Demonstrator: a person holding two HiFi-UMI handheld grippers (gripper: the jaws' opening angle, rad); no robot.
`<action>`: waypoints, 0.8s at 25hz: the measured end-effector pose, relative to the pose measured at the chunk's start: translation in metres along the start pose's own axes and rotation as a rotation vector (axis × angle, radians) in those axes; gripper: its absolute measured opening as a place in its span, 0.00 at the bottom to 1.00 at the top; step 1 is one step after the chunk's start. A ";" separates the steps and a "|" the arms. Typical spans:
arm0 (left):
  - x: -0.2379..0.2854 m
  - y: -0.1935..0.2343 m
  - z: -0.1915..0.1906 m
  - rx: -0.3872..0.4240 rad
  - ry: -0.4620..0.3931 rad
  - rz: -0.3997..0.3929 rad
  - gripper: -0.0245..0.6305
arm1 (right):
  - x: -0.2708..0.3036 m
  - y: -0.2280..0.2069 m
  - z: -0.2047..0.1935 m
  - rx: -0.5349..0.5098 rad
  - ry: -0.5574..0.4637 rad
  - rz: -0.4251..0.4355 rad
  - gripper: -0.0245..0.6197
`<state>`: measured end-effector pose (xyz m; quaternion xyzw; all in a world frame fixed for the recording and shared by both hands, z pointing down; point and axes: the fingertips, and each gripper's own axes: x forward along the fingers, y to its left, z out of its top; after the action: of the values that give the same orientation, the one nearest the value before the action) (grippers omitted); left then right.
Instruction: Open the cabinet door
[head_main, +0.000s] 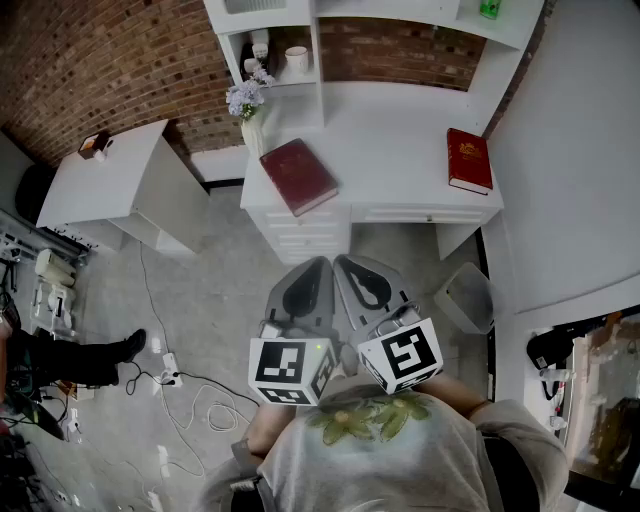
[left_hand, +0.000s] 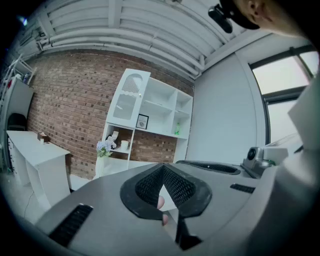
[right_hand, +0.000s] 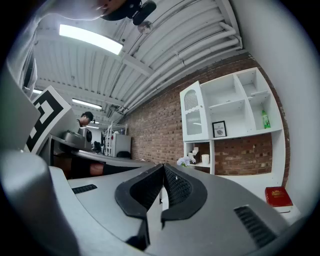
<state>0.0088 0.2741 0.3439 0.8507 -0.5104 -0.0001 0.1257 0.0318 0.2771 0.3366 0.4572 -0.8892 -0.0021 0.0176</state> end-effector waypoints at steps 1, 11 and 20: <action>0.000 0.000 0.000 -0.002 0.003 -0.001 0.05 | 0.000 0.000 0.000 0.000 0.003 0.001 0.07; -0.002 0.005 0.001 -0.019 -0.005 0.005 0.05 | 0.004 0.004 0.001 0.007 0.009 0.018 0.07; -0.005 0.036 -0.001 -0.023 -0.006 0.013 0.05 | 0.030 0.020 -0.001 -0.048 0.004 -0.015 0.07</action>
<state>-0.0243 0.2625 0.3521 0.8459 -0.5163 -0.0078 0.1336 -0.0015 0.2647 0.3390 0.4634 -0.8854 -0.0225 0.0300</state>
